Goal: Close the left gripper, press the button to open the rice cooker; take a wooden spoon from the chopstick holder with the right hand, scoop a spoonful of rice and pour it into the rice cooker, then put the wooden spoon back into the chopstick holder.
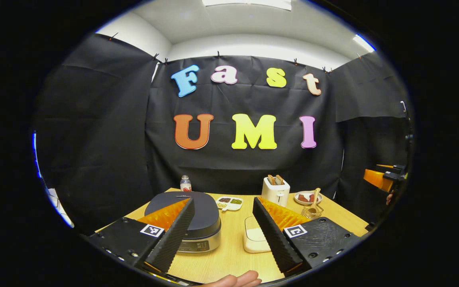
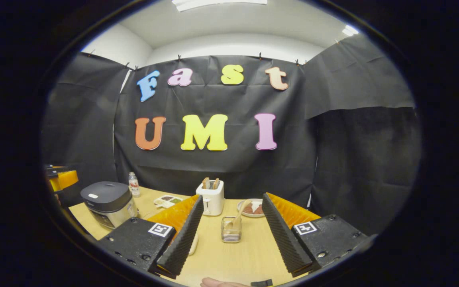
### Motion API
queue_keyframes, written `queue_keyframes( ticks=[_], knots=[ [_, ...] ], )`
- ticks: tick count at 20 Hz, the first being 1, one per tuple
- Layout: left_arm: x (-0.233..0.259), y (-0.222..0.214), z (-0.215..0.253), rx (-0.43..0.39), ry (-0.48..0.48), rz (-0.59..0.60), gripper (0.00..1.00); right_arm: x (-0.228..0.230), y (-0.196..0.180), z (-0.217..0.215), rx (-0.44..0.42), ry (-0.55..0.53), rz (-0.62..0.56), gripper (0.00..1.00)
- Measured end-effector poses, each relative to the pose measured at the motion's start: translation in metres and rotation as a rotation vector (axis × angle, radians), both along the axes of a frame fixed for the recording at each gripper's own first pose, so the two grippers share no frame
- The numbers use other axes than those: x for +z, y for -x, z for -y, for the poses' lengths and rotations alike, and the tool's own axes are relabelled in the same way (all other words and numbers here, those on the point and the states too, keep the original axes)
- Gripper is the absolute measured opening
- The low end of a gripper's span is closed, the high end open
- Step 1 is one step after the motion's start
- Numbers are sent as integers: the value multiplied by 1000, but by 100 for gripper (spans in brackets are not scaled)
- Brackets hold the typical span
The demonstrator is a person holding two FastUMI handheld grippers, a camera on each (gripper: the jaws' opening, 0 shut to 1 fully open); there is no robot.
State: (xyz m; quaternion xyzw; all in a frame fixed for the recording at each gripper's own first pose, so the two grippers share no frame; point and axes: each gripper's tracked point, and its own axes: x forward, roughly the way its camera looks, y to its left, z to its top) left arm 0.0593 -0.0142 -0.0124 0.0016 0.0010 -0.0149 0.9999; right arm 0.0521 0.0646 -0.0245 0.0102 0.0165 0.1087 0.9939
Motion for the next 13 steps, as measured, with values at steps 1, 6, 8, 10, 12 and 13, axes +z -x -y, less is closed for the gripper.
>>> queue_keyframes(
  ticks=[1,6,8,10,12,13],
  knots=[
    [0,0,3,-6,1,0,94,2,-1,4,-4,-2,2,96],
    [2,-6,12,4,-14,7,94,2,-7,17,-18,-1,2,95],
    [-1,-7,15,7,-13,-1,94,0,-10,17,-9,5,1,95],
    [-3,-10,16,4,-18,-2,94,2,-13,15,-5,-15,17,95],
    [-2,-11,16,9,-23,8,94,3,-12,11,17,-44,24,95],
    [0,-12,15,12,-24,19,84,2,-13,11,21,-49,26,96]
  ],
)
